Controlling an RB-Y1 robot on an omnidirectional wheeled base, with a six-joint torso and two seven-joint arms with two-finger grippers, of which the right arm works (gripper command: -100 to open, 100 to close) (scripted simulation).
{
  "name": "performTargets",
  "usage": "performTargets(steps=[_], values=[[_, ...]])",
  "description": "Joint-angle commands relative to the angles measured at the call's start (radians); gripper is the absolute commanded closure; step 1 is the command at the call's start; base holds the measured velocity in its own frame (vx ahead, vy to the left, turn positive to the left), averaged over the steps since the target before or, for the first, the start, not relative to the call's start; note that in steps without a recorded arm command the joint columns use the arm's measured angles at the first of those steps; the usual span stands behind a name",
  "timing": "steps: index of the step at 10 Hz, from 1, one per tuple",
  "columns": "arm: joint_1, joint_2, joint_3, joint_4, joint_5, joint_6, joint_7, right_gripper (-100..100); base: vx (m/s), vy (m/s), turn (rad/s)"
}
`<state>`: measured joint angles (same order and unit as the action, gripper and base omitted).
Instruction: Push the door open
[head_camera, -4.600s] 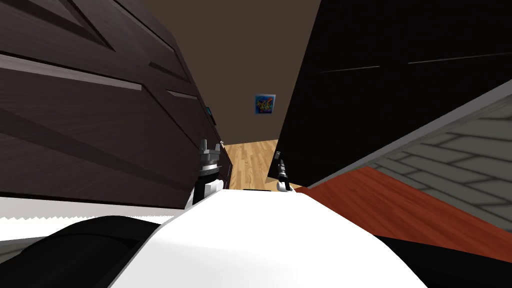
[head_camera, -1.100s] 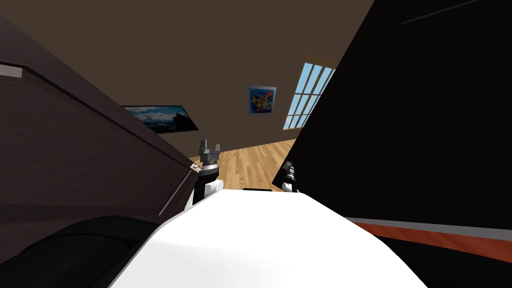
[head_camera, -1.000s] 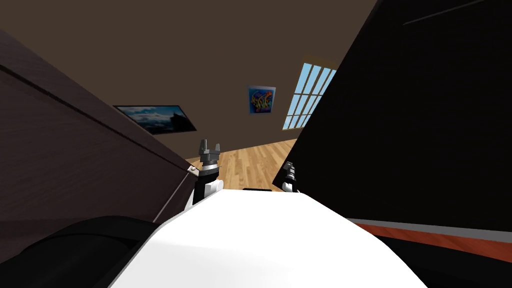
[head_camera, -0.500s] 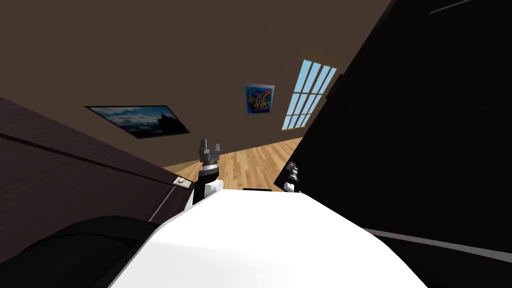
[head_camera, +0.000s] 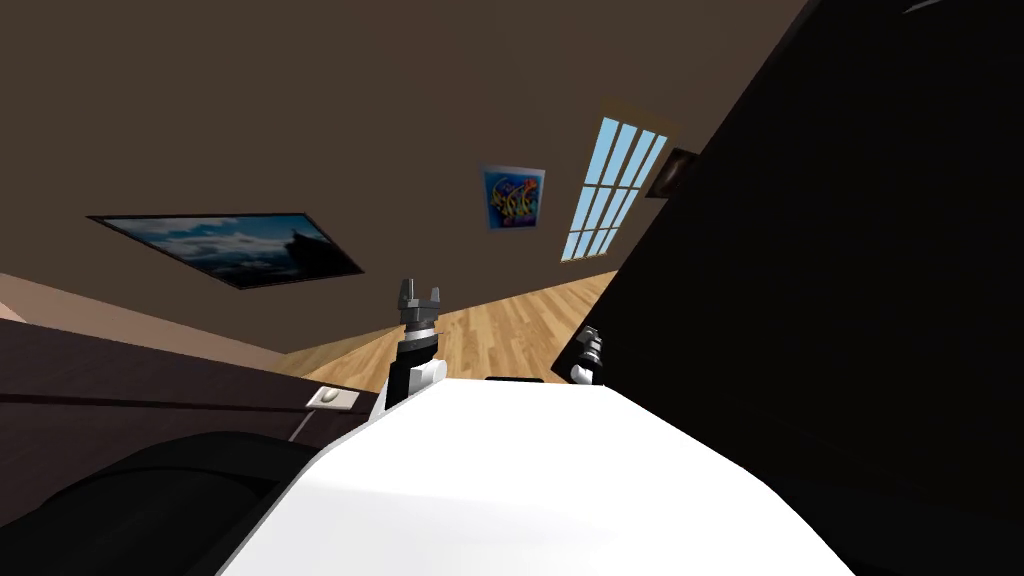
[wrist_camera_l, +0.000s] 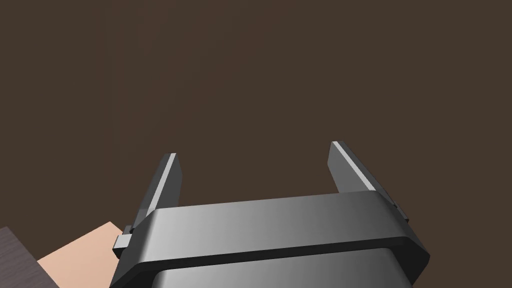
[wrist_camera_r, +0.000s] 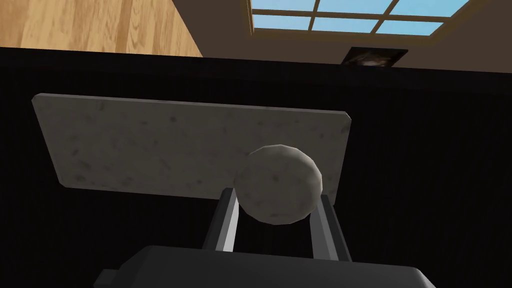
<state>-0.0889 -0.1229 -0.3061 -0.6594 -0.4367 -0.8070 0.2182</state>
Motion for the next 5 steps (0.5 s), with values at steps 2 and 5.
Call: performTargets(steps=[2,5], values=[[0.002,-0.005,-0.020,0.000,-0.015,-0.004,0.009,100,0.106,-0.012,-0.046],[0.004,-0.007,-0.043,0.001,-0.033,-0.007,0.020,100,0.185,-0.022,-0.036]])
